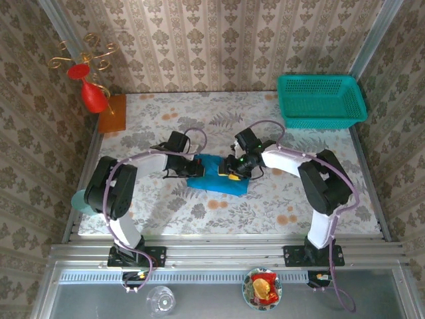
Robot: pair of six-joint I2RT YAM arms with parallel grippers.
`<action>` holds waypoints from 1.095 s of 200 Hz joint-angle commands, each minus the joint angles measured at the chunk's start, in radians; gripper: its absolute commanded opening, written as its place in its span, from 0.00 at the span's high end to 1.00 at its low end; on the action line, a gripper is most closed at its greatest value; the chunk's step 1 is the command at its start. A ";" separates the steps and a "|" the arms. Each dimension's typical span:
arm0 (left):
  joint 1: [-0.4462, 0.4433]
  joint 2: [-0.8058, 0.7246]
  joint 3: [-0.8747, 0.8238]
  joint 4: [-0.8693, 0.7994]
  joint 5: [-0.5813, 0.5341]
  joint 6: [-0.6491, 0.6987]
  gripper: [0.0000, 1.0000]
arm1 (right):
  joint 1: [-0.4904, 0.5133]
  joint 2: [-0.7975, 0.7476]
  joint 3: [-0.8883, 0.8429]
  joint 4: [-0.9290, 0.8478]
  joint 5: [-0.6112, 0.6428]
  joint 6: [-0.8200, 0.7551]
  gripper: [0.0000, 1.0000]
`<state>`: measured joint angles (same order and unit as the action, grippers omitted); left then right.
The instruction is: Fold the inside-out t-shirt
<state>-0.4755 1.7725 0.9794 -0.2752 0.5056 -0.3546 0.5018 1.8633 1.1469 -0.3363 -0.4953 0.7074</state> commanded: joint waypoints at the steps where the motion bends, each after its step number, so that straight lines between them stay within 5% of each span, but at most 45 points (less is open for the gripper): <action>1: 0.013 0.075 0.005 0.004 -0.091 0.020 0.99 | -0.045 0.080 -0.022 -0.048 0.146 0.005 0.49; 31: 0.050 0.085 -0.018 0.003 -0.105 0.017 0.99 | -0.059 0.094 -0.025 -0.092 0.170 -0.022 0.50; 97: 0.026 -0.152 -0.021 -0.050 0.005 0.026 0.94 | -0.011 -0.034 0.064 -0.060 -0.049 0.020 0.51; 167: -0.035 -0.121 -0.094 0.004 0.023 -0.017 1.00 | 0.009 0.165 0.239 0.106 -0.205 0.119 0.53; 219: -0.035 -0.053 -0.110 0.003 -0.005 0.010 1.00 | -0.039 0.318 0.346 0.114 -0.136 0.117 0.56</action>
<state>-0.5106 1.6974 0.8944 -0.2676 0.5186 -0.3557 0.4961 2.1227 1.4506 -0.2314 -0.6559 0.8154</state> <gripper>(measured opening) 0.062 0.445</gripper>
